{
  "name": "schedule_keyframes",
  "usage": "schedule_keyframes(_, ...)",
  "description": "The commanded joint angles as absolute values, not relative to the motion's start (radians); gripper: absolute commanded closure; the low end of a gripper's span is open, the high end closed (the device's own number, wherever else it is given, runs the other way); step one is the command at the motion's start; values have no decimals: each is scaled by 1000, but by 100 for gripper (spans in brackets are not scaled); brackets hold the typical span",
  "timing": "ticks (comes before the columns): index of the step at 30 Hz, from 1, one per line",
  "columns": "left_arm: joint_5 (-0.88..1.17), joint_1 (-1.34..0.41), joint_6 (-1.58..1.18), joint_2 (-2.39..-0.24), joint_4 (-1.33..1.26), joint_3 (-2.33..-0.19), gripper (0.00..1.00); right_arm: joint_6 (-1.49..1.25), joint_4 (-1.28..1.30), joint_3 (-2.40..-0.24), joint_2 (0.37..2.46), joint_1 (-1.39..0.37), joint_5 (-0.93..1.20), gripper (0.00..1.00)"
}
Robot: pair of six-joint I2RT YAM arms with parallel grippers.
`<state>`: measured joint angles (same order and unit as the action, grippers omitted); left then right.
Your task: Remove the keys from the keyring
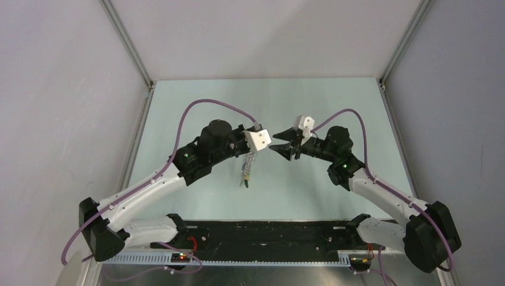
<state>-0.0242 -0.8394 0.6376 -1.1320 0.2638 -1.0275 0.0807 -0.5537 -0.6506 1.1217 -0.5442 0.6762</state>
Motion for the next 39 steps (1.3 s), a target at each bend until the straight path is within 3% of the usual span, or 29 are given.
schedule_keyframes(1,16,-880,683,-1079,187,-1017,100,383,-329,-734,1097,-611,669,55)
schedule_keyframes(13,4,-904,716,-1078,186,-1000,100,468,-244,-887,1188,-689,642,62)
schedule_keyframes(18,-27,-904,717,-1081,187,-1004,100,473,-226,-893,1211,-706,609,54)
schedule_keyframes(22,-34,-904,716,-1077,186,-1007,100,473,-219,-893,1225,-708,578,55)
schedule_keyframes(27,-19,-905,715,-1071,187,-1007,100,447,-261,-893,1235,-705,583,69)
schedule_keyframes(34,-21,-904,717,-1069,187,-1005,100,405,-303,-898,1249,-704,598,74)
schedule_keyframes(37,-24,-904,719,-1074,187,-1003,100,384,-296,-909,1256,-697,570,98)
schedule_keyframes(39,-31,-904,719,-1081,188,-1005,100,358,-283,-921,1247,-676,585,100)
